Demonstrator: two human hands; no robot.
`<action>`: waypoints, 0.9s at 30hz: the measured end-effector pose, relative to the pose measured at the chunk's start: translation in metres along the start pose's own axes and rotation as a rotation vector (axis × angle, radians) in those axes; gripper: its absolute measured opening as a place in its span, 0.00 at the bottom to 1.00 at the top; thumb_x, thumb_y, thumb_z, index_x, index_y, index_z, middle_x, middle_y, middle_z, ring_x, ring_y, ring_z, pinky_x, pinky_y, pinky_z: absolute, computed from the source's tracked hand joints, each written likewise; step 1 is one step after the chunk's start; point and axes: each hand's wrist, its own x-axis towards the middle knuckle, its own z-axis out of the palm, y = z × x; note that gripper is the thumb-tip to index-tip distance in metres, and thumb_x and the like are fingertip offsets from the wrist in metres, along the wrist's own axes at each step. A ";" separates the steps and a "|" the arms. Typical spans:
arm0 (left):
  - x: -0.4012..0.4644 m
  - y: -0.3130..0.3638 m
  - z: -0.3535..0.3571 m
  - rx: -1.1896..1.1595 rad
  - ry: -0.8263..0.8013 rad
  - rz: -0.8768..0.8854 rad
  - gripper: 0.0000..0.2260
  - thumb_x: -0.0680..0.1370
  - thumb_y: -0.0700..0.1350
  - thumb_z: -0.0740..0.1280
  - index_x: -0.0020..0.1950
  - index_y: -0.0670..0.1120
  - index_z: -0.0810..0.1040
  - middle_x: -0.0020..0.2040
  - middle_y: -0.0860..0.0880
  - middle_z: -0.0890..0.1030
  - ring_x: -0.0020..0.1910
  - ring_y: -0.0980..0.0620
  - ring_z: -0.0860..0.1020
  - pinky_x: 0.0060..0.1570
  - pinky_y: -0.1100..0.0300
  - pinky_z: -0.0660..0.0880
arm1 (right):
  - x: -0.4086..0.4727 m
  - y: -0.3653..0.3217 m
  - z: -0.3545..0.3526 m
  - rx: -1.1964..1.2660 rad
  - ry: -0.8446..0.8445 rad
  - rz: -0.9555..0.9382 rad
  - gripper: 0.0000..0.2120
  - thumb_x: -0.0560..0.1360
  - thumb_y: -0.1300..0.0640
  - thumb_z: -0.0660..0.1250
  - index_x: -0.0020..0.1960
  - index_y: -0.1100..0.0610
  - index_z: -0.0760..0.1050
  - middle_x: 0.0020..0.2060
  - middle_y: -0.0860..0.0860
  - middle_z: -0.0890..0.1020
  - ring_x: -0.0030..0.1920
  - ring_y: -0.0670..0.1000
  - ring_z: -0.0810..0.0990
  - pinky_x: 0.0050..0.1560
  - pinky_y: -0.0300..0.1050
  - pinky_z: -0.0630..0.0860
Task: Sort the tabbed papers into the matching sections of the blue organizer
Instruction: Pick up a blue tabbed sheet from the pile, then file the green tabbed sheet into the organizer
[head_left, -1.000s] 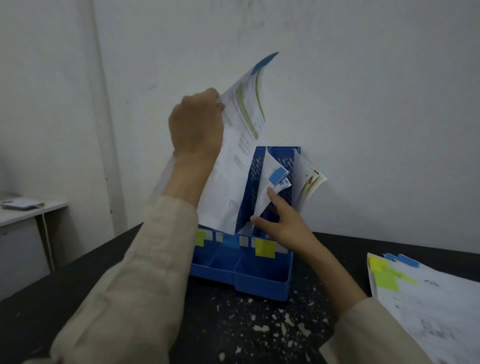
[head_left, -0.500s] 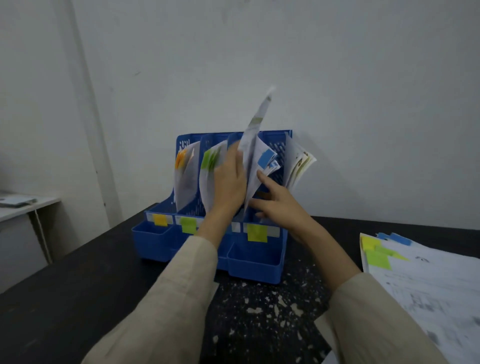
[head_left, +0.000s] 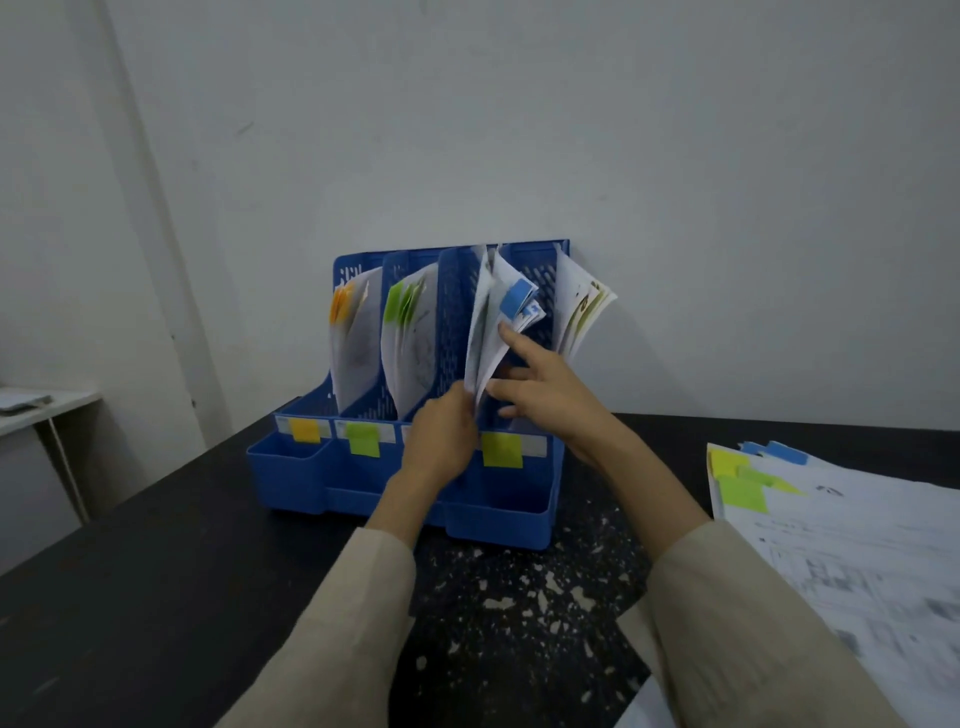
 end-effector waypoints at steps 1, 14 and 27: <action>-0.001 0.002 0.000 0.015 -0.010 0.000 0.15 0.80 0.36 0.55 0.34 0.47 0.60 0.39 0.35 0.75 0.40 0.36 0.74 0.36 0.48 0.67 | 0.001 0.001 0.000 -0.013 0.000 -0.004 0.33 0.77 0.67 0.61 0.77 0.51 0.52 0.68 0.48 0.68 0.57 0.42 0.71 0.60 0.50 0.75; 0.010 0.000 -0.027 0.047 -0.211 -0.128 0.16 0.80 0.36 0.56 0.32 0.43 0.60 0.32 0.45 0.66 0.33 0.48 0.66 0.34 0.56 0.62 | 0.003 0.007 0.003 -0.092 0.020 -0.083 0.33 0.77 0.65 0.62 0.77 0.50 0.52 0.71 0.51 0.65 0.64 0.46 0.68 0.65 0.54 0.71; -0.003 0.015 -0.024 -0.266 -0.088 0.013 0.07 0.79 0.47 0.62 0.54 0.46 0.73 0.42 0.49 0.77 0.39 0.52 0.75 0.38 0.55 0.71 | 0.006 0.013 0.004 -0.023 0.003 -0.152 0.22 0.76 0.67 0.63 0.64 0.49 0.63 0.69 0.51 0.66 0.68 0.53 0.69 0.58 0.50 0.77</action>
